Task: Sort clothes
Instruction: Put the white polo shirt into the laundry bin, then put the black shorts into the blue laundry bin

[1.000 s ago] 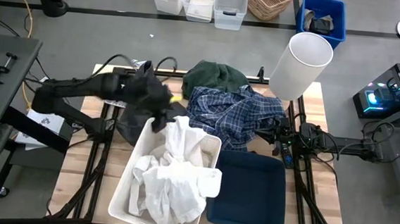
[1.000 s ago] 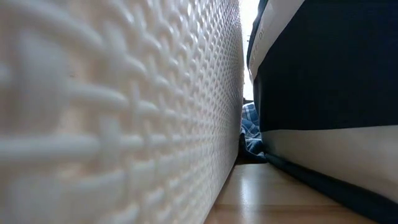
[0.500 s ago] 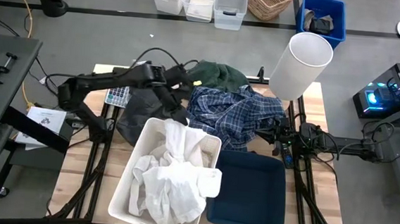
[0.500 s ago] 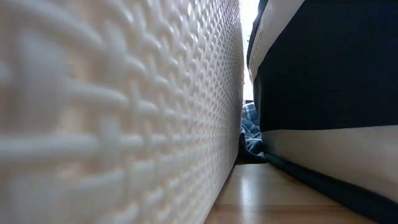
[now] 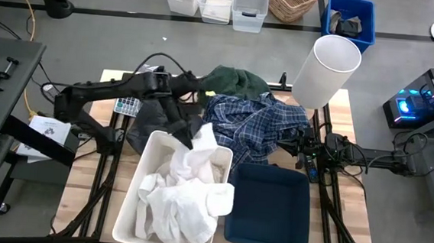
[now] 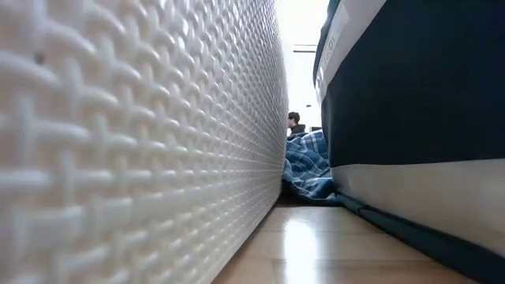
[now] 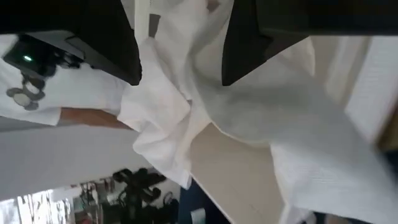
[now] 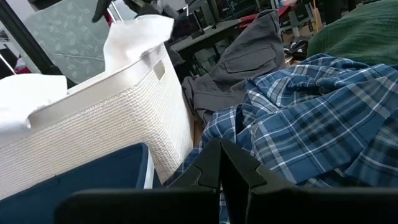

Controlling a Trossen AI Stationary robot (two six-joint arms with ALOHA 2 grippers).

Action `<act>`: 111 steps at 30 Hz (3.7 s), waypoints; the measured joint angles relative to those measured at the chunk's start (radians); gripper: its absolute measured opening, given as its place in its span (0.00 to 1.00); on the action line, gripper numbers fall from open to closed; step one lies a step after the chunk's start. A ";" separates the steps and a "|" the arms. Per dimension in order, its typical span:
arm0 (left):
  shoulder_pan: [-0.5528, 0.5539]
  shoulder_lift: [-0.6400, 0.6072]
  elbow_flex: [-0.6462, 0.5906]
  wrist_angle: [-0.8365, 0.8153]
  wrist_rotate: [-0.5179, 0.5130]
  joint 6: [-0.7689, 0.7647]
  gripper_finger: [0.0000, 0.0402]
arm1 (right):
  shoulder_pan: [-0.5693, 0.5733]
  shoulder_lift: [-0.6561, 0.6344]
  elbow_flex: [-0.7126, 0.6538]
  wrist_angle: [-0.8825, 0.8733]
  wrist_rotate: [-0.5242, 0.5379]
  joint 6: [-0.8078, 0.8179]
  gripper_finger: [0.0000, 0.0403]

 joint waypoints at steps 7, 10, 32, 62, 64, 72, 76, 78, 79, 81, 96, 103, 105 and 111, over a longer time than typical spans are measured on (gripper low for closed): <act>-0.124 -0.078 0.000 -0.006 -0.161 -0.018 0.49 | 0.000 0.000 0.000 0.000 0.000 0.000 0.00; -0.228 -0.080 0.000 -0.005 -0.314 -0.009 0.49 | 0.000 0.000 0.000 0.000 0.000 0.000 0.00; -0.732 0.177 -0.001 -0.023 -1.007 -0.054 0.49 | 0.000 0.000 0.000 0.000 0.000 0.000 0.00; 0.416 -0.178 -0.127 -0.267 -1.149 -0.035 0.49 | 0.000 0.000 0.000 0.000 0.000 0.000 0.00; 0.445 -0.172 -0.184 -0.243 -1.146 -0.037 0.49 | 0.000 0.000 0.000 0.000 0.000 0.000 0.00; 0.483 -0.187 -0.337 -0.250 -1.124 -0.068 0.50 | 0.000 0.000 0.000 0.000 0.000 0.000 0.00; 0.485 -0.196 -0.392 -0.196 -1.159 -0.080 0.54 | 0.000 0.000 0.000 0.000 0.000 0.000 0.00; 0.495 -0.194 -0.435 -0.135 -1.163 -0.088 0.56 | 0.000 0.000 0.000 0.000 0.000 0.000 0.00; 0.499 -0.188 -0.457 -0.105 -1.151 -0.102 0.57 | 0.000 0.000 0.000 0.000 0.000 0.000 0.00; 0.506 -0.171 -0.505 -0.038 -1.112 -0.140 0.59 | 0.000 0.000 0.000 0.000 0.000 0.000 0.00; 0.503 0.081 -0.688 0.265 -0.996 -0.218 0.60 | 0.000 0.000 0.000 0.000 0.000 0.000 0.00; 0.503 0.083 -0.654 0.249 -0.978 -0.102 0.30 | 0.000 0.000 0.000 0.000 0.000 0.000 0.00; 0.504 0.084 -0.650 0.249 -0.960 -0.071 0.11 | 0.000 0.000 0.000 0.000 0.000 0.000 0.00; 0.488 0.044 -0.611 0.207 -0.943 -0.009 0.06 | 0.000 0.000 0.000 0.000 0.000 0.000 0.00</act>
